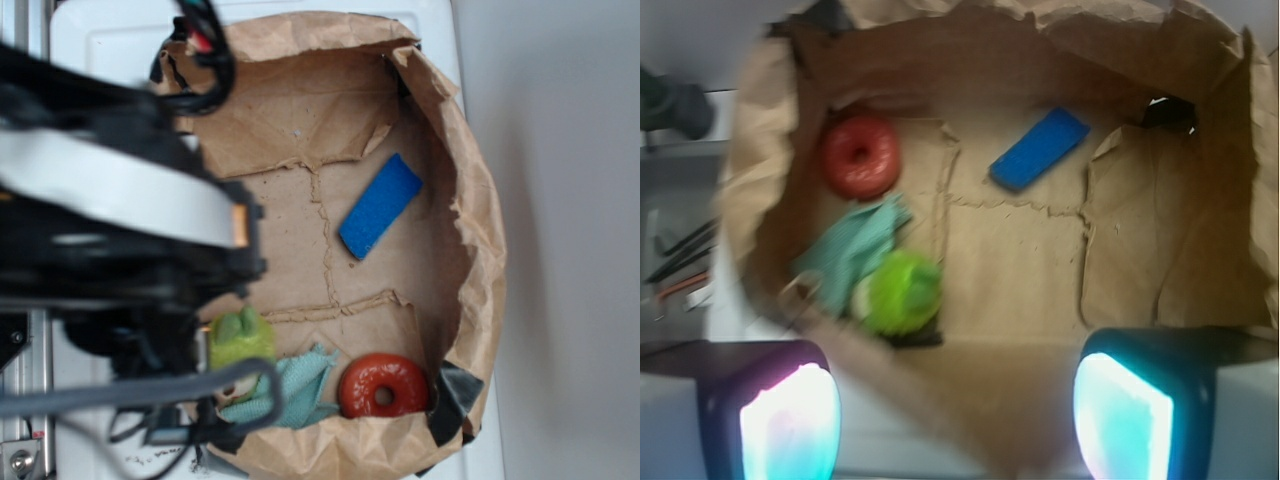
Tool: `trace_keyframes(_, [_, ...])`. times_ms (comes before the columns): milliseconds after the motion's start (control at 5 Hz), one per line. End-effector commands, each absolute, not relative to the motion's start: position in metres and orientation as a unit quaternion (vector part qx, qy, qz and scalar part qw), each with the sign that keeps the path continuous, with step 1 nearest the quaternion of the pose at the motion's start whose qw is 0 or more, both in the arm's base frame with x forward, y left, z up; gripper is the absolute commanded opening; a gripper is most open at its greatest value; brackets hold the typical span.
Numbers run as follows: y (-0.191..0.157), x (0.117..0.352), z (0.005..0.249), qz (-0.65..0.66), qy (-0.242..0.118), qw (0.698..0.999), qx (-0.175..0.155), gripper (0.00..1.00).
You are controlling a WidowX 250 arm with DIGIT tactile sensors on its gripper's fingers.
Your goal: Grab the blue sponge.
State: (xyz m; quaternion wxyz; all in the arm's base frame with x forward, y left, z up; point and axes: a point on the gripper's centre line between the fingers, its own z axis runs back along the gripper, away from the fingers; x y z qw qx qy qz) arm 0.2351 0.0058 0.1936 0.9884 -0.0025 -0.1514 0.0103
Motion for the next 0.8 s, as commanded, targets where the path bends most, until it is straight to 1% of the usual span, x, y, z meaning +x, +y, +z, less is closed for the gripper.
trace_keyframes(0, [0.036,0.261,0.165,0.199,-0.172,0.964,-0.026,1.0])
trace_keyframes(200, [0.052,0.269,0.154,0.309,-0.194,0.931,-0.014,1.0])
trace_keyframes(400, [0.058,0.282,0.145,0.355,-0.161,0.921,0.019,1.0])
trace_keyframes(600, [0.058,0.282,0.145,0.355,-0.161,0.921,0.019,1.0])
